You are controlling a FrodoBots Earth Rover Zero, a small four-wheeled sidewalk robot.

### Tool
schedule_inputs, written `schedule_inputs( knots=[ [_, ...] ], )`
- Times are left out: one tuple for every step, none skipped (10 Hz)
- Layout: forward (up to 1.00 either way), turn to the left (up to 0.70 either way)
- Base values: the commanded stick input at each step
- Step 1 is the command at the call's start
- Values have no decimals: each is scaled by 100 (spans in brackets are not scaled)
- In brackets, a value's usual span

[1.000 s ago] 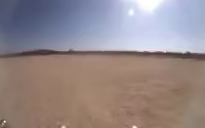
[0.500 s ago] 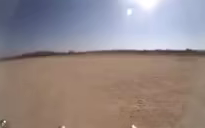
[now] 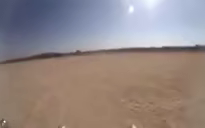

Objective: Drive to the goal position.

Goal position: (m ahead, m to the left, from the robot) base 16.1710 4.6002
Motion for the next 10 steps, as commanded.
schedule_inputs(
  knots=[
    [100,0],
    [100,0],
    [100,0],
    [100,0],
    [100,0],
    [100,0],
    [100,0],
    [100,0],
    [100,0],
    [100,0]
  ],
)
